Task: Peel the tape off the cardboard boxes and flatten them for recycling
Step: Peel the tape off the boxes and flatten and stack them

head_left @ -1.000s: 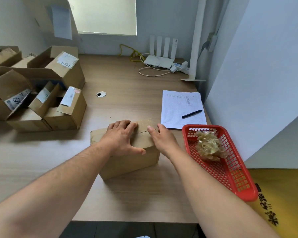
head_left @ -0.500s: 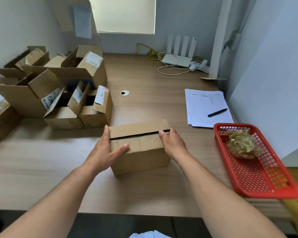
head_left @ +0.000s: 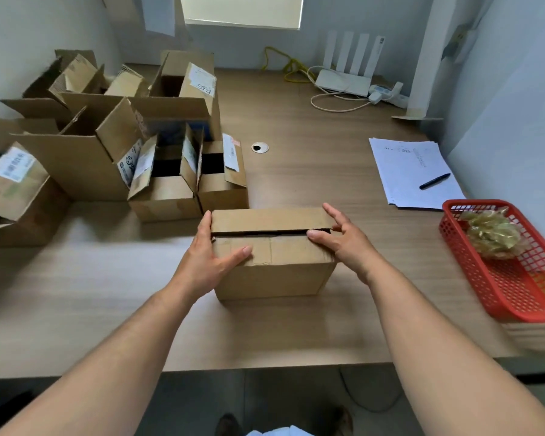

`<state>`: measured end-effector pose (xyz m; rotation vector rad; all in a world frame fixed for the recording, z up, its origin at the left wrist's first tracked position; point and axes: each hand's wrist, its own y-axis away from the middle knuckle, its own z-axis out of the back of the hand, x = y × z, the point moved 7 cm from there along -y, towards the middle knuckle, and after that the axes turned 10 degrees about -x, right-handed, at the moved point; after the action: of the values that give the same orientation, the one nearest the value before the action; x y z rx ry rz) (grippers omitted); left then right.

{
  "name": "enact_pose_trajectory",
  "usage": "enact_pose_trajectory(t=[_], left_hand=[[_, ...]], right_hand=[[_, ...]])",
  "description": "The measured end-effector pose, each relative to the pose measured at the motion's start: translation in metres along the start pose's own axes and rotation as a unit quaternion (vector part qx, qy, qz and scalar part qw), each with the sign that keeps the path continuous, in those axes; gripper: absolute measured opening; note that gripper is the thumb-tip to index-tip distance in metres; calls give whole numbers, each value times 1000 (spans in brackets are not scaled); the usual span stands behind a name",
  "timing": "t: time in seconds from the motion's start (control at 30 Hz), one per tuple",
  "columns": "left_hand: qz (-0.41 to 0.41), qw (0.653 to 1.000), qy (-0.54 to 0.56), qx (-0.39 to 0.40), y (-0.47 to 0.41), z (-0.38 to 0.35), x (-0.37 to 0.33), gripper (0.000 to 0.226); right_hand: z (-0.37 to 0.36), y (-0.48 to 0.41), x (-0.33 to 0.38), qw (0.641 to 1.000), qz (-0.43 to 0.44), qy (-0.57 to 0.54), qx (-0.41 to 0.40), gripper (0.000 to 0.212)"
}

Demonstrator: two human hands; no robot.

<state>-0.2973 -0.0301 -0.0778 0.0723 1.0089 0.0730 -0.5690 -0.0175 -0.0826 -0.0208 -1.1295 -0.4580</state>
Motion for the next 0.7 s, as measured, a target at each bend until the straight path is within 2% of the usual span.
enact_pose_trajectory(t=[0.1,0.2,0.33,0.5,0.57,0.6,0.7], left_hand=[[-22,999,25,-15,3,0,-5,98],[-36,999,13,-26,6,0,-8,94],[-42,999,-17,-27,14,-2,-8,84],[-32,999,5,-26,18,-1,-13,42],[27,995,91,-32,16,2,-11,35],[79,985,147,-37,13,4,-8,41],[202,940,269,-55,7,10,2,50]], right_hand=[[5,-1,4,999,-22,-41,11,53],[10,-4,10,997,-3,-62,-35,22],[7,-2,12,988,-13,-102,-115,36],[-10,-8,0,961,-98,-239,-97,36],[-12,-7,1,945,-120,-294,-75,29],[-13,-6,2,939,-133,-310,-69,24],[-14,-8,0,931,-157,-323,-64,19]])
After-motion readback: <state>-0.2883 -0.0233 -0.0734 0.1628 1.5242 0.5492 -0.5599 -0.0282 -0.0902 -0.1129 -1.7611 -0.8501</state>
